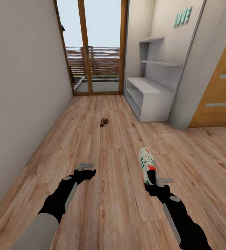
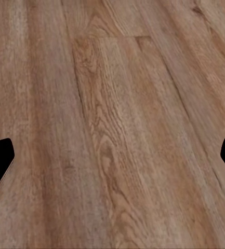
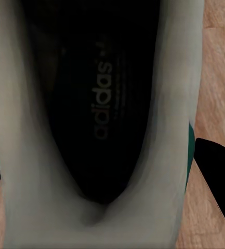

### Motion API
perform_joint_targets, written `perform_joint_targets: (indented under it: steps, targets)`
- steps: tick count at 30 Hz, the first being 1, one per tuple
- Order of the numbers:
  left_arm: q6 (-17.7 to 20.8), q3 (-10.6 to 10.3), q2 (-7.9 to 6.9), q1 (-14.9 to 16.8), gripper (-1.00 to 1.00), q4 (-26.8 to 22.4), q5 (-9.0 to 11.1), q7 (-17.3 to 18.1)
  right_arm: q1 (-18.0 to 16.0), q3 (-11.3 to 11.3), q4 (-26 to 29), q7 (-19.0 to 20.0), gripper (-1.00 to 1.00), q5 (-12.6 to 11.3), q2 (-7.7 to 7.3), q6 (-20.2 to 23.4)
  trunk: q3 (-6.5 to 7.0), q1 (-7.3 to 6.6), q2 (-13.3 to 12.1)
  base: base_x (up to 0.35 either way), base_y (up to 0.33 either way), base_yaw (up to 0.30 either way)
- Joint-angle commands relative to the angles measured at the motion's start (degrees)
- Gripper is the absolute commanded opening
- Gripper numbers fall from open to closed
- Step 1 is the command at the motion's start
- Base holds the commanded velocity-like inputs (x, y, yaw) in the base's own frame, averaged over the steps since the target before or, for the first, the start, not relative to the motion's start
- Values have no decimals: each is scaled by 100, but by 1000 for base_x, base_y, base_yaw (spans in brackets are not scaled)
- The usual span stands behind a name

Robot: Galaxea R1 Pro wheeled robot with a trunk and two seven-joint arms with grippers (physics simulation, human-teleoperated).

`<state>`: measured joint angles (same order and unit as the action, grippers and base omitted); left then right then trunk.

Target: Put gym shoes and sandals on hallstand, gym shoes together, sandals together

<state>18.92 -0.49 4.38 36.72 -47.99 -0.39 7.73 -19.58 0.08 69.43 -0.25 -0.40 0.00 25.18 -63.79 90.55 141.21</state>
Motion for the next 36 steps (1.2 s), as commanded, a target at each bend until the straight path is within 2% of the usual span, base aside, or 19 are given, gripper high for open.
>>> perform_joint_targets:
  steps: [1,22,36]
  targets:
    - [33,5,1,1,100,-9,-5,18,-2,1,9,-2,-100,-4,0,31,-5,2,2,349,0,1]
    - [33,5,1,1,100,-9,-5,18,-2,1,4,4,-100,-4,0,31,-5,2,2,349,1,0]
    - [33,5,1,1,100,-9,-1,18,-2,1,5,15,-100,-4,0,31,-5,2,2,349,92,0]
